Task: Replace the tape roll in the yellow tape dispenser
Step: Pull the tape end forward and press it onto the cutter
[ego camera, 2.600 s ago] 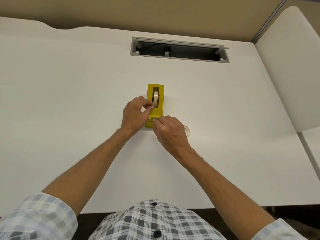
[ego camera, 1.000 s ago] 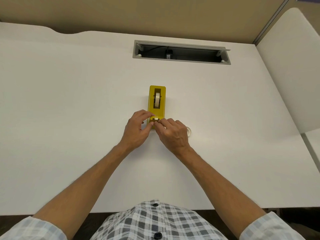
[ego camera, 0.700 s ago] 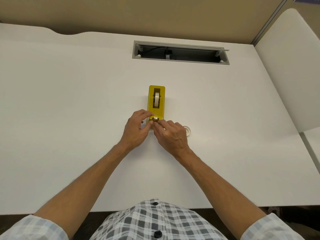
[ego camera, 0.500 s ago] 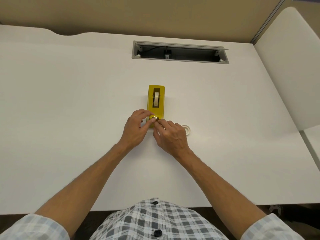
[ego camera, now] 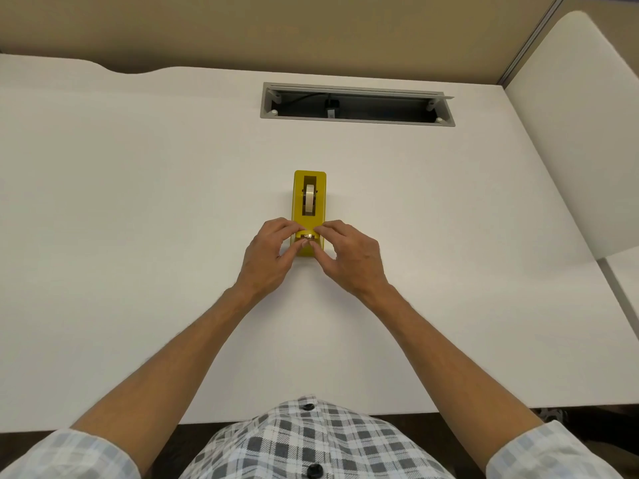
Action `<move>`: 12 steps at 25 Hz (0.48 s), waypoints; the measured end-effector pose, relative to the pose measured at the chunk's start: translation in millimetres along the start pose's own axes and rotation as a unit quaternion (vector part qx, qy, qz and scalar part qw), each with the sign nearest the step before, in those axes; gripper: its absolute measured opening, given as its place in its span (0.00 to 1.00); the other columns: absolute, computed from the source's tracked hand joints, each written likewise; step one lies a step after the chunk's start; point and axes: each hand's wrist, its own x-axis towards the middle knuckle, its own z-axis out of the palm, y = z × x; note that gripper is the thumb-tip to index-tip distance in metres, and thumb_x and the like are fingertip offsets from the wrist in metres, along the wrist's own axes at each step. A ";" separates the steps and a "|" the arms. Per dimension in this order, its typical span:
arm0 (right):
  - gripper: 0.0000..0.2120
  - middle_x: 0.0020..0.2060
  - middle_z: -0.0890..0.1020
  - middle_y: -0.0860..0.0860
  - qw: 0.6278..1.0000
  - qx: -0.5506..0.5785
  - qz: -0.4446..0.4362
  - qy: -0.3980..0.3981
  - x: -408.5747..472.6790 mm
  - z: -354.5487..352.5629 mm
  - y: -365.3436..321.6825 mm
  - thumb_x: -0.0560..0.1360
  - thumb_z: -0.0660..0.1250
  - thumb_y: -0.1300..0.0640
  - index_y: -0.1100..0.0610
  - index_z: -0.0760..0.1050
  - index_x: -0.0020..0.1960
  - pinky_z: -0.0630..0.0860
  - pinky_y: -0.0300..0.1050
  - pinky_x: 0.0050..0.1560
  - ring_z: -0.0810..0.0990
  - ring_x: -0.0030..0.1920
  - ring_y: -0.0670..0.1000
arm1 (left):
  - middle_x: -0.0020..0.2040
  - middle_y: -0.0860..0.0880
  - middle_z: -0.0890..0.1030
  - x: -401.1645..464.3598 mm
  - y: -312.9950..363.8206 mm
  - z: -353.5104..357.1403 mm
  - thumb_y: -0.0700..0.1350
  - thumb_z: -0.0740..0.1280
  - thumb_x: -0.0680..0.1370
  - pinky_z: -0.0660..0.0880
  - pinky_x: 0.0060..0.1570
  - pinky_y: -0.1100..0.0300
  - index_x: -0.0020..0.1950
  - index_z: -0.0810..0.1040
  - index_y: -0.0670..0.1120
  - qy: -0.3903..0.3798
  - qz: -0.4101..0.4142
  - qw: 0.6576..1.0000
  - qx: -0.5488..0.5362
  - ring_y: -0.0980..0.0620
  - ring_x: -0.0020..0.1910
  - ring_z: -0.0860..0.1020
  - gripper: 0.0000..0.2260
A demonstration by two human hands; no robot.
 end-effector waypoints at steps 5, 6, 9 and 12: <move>0.11 0.48 0.85 0.49 1.000 -0.003 -0.002 -0.002 2.5 1.7 2.1 0.76 0.71 0.50 0.55 0.83 0.53 0.79 0.42 0.36 0.84 0.45 0.49 | 0.58 0.47 0.80 -0.5 0.1 0.5 0.49 0.66 0.79 0.76 0.54 0.56 0.60 0.79 0.45 0.007 0.017 1.000 0.025 0.50 0.59 0.75 0.13; 0.11 0.48 0.85 0.49 1.000 -0.007 -0.003 0.002 2.2 2.1 1.5 0.76 0.71 0.50 0.55 0.83 0.53 0.77 0.41 0.35 0.84 0.44 0.49 | 0.58 0.47 0.80 -1.3 0.3 0.9 0.49 0.66 0.79 0.76 0.54 0.56 0.60 0.79 0.44 0.011 0.020 0.999 0.030 0.50 0.59 0.75 0.13; 0.11 0.47 0.85 0.49 1.000 -0.008 -0.001 0.003 1.1 2.9 -0.4 0.75 0.71 0.51 0.56 0.82 0.52 0.76 0.39 0.34 0.84 0.43 0.49 | 0.58 0.46 0.80 -3.4 1.8 2.4 0.49 0.66 0.79 0.76 0.52 0.58 0.60 0.79 0.44 0.024 0.023 0.999 0.040 0.50 0.59 0.75 0.13; 0.11 0.48 0.85 0.49 1.000 -0.002 0.012 -0.009 1.9 2.7 -0.1 0.75 0.71 0.50 0.56 0.82 0.53 0.79 0.42 0.35 0.84 0.44 0.49 | 0.58 0.45 0.80 -3.5 3.8 2.1 0.48 0.66 0.79 0.77 0.51 0.57 0.61 0.79 0.43 0.024 0.024 0.999 0.040 0.49 0.59 0.75 0.14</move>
